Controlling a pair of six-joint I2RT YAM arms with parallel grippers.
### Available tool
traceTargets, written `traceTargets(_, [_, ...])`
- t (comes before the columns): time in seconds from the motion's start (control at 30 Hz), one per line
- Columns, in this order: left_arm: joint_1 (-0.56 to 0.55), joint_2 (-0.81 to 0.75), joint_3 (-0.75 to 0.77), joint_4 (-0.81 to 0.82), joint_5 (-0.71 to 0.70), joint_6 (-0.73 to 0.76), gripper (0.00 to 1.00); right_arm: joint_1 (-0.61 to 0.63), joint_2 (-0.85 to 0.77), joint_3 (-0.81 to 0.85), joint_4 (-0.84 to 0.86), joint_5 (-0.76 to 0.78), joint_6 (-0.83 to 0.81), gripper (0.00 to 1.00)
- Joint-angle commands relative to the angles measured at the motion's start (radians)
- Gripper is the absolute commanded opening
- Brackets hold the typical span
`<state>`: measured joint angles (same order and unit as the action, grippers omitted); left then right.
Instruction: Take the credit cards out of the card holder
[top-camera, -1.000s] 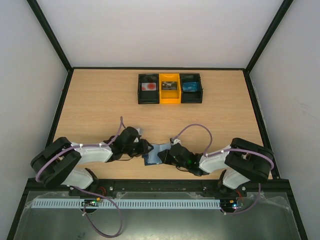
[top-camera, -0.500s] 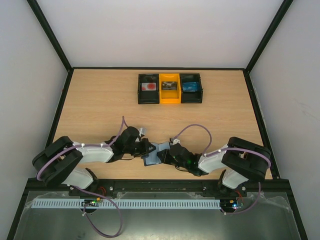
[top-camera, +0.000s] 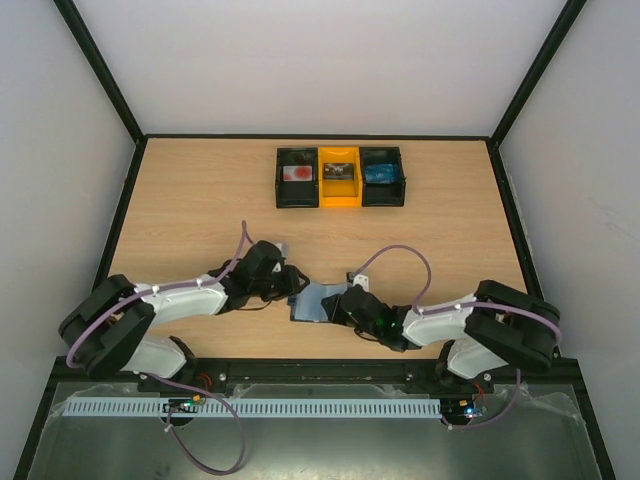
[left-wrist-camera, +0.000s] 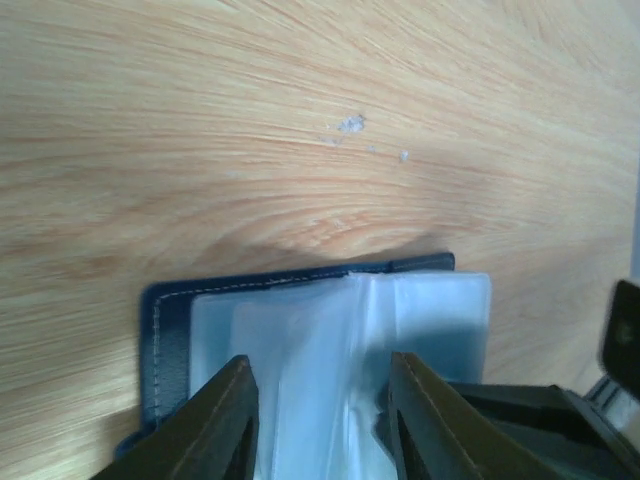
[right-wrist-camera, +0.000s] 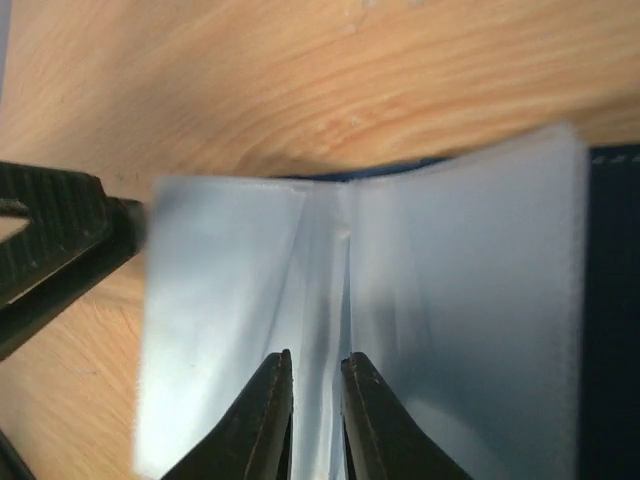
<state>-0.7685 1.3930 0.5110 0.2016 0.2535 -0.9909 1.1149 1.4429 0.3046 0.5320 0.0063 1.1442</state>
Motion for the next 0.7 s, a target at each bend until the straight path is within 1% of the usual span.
traceTargets(0.0, [0.005,-0.046,0.043,-0.162,-0.114,0.041,0.46,0.007,-0.098,0.046,-0.158,0.139,-0.041,0.17])
traceTargets(0.07, [0.005,-0.072,0.059,-0.209,-0.147,0.059,0.54,0.006,-0.15,0.06,-0.216,0.182,-0.057,0.2])
traceTargets(0.1, [0.004,-0.09,0.066,-0.231,-0.163,0.067,0.6,0.007,-0.179,0.07,-0.251,0.199,-0.065,0.21])
traceTargets(0.17, [0.002,-0.135,0.081,-0.28,-0.193,0.085,0.66,0.006,-0.241,0.086,-0.323,0.233,-0.082,0.24])
traceTargets(0.23, [0.0,-0.198,0.091,-0.322,-0.226,0.101,0.78,0.007,-0.311,0.103,-0.386,0.263,-0.096,0.29])
traceTargets(0.3, [0.0,-0.264,0.1,-0.362,-0.253,0.117,0.97,0.007,-0.386,0.113,-0.433,0.283,-0.115,0.35])
traceTargets(0.33, [0.001,-0.297,0.106,-0.384,-0.264,0.129,0.99,0.007,-0.42,0.121,-0.461,0.294,-0.127,0.39])
traceTargets(0.37, [0.001,-0.333,0.116,-0.407,-0.272,0.143,1.0,0.006,-0.454,0.137,-0.512,0.307,-0.136,0.44])
traceTargets(0.43, [0.002,-0.396,0.143,-0.455,-0.283,0.178,1.0,0.006,-0.527,0.17,-0.583,0.337,-0.158,0.59])
traceTargets(0.53, [0.002,-0.485,0.195,-0.543,-0.307,0.222,1.0,0.006,-0.616,0.222,-0.673,0.379,-0.195,0.78])
traceTargets(0.63, [0.003,-0.541,0.25,-0.638,-0.325,0.228,1.0,0.006,-0.694,0.293,-0.769,0.413,-0.224,0.99])
traceTargets(0.67, [0.003,-0.557,0.278,-0.668,-0.334,0.229,1.0,0.006,-0.716,0.317,-0.802,0.424,-0.231,0.98])
